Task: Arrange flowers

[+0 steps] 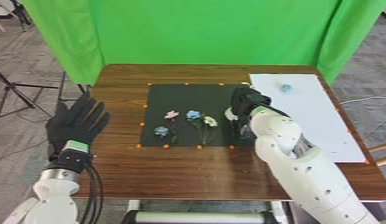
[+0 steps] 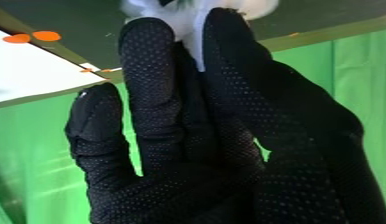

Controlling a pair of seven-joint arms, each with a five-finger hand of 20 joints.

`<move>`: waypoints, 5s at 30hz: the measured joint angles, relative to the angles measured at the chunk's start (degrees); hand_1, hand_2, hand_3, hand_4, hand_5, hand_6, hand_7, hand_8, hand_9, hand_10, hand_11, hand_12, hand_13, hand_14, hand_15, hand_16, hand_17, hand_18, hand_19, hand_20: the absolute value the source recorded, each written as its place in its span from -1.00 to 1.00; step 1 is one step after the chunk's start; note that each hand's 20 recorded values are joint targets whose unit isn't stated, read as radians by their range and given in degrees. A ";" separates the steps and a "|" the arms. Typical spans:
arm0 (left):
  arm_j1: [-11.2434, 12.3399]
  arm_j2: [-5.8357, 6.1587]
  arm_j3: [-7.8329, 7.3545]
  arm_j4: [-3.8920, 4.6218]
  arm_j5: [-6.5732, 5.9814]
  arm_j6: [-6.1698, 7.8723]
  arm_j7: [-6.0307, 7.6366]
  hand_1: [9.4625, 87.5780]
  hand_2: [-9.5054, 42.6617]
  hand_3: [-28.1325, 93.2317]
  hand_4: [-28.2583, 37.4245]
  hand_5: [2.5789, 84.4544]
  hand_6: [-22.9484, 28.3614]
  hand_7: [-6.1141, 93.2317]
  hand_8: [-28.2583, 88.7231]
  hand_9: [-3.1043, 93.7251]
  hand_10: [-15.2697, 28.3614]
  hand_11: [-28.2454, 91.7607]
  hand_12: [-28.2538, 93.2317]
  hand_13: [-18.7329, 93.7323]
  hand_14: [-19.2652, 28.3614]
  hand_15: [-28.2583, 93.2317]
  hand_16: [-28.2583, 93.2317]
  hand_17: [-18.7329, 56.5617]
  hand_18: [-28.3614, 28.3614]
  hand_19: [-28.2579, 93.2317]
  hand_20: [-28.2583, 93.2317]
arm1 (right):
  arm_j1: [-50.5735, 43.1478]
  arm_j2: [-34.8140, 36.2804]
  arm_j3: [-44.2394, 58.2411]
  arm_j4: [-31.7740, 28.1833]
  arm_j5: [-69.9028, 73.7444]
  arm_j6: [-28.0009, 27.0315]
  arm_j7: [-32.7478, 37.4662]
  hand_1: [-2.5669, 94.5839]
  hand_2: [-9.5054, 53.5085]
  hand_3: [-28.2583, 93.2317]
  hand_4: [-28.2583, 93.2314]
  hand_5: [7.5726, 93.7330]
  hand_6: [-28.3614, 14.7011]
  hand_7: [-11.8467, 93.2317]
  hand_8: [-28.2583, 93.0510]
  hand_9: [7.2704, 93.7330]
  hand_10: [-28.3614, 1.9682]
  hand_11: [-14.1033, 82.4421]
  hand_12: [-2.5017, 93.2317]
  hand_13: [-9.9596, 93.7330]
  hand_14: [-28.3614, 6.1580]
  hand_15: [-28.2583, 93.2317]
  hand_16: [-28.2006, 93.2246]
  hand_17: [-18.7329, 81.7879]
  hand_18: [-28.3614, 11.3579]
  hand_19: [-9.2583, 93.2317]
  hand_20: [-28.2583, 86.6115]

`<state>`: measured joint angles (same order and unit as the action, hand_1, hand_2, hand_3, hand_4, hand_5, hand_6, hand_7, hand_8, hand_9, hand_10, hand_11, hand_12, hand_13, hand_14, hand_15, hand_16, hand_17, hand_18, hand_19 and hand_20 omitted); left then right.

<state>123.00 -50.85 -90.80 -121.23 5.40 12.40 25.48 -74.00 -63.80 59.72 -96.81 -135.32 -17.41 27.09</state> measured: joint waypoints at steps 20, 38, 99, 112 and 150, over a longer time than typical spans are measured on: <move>1.31 -0.04 -0.23 -0.54 -0.44 0.77 0.75 -0.53 -0.22 0.69 -0.95 -0.06 0.12 -0.56 -0.68 -0.32 0.24 -0.22 -0.38 -0.34 0.34 0.01 -0.65 -0.64 0.47 0.03 -0.38 | -2.27 1.04 4.51 -6.88 7.38 -3.32 2.94 -0.06 -1.00 0.80 -1.00 -0.05 0.01 -0.36 -0.72 -0.15 -0.40 -0.55 -0.69 0.44 0.03 0.44 -0.10 0.09 -0.66 0.86 0.05; 0.20 0.18 1.28 -0.39 0.77 -2.26 1.48 -0.54 -0.24 0.68 -0.96 -0.08 0.11 -0.58 -0.68 -0.31 0.23 -0.23 -0.38 -0.31 0.35 -0.01 -0.65 -0.64 0.47 0.02 -0.38 | 9.37 5.83 4.12 14.33 9.84 8.85 9.37 -0.26 -0.77 0.79 -0.94 -0.50 -0.14 -0.58 -0.68 -0.53 -0.48 -0.53 -0.76 0.28 -0.30 0.65 -0.20 0.06 -0.72 0.84 -0.01; -4.26 1.53 3.66 0.97 -0.65 -3.59 0.14 -0.65 -0.14 0.70 -0.99 -0.35 0.09 -0.54 -0.70 -0.37 0.26 -0.25 -0.35 -0.32 0.37 -0.03 -0.63 -0.64 0.50 0.01 -0.38 | -5.39 10.01 -2.44 -6.60 4.77 9.41 8.68 0.12 -1.00 0.68 -1.00 0.37 0.15 -0.35 -0.58 0.63 0.11 -0.38 -0.13 0.55 0.09 0.43 0.06 0.14 -0.72 0.92 0.07; -2.95 0.90 2.85 0.90 -0.40 -3.43 -0.16 -0.61 -0.18 0.71 -1.00 -0.30 0.11 -0.54 -0.70 -0.36 0.27 -0.24 -0.35 -0.31 0.38 -0.02 -0.63 -0.64 0.50 0.01 -0.38 | -8.31 9.53 -0.43 -10.50 8.07 3.84 8.73 -0.06 -1.00 0.77 -0.96 0.30 0.10 -0.43 -0.74 0.50 -0.17 -0.17 -0.49 0.54 -0.05 0.47 -0.07 0.13 -0.76 0.94 0.05; -4.02 -0.01 0.38 2.71 4.79 -2.01 0.41 -0.67 -0.11 0.63 -1.00 -0.19 0.10 -0.62 -0.69 -0.30 0.26 -0.27 -0.39 -0.31 0.30 -0.12 -0.66 -0.62 0.46 -0.02 -0.38 | -25.46 -4.04 21.17 -15.82 17.38 46.53 -13.88 -0.61 -0.44 0.87 -0.97 -0.19 0.21 -0.49 -0.74 -0.25 0.03 -0.57 -0.75 -0.21 -0.15 -0.22 -0.36 -0.29 -0.42 -0.05 -0.22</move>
<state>118.98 -50.86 -90.42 -118.52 10.19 10.38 25.89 -99.46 -67.84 80.89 -112.63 -117.94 29.12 13.21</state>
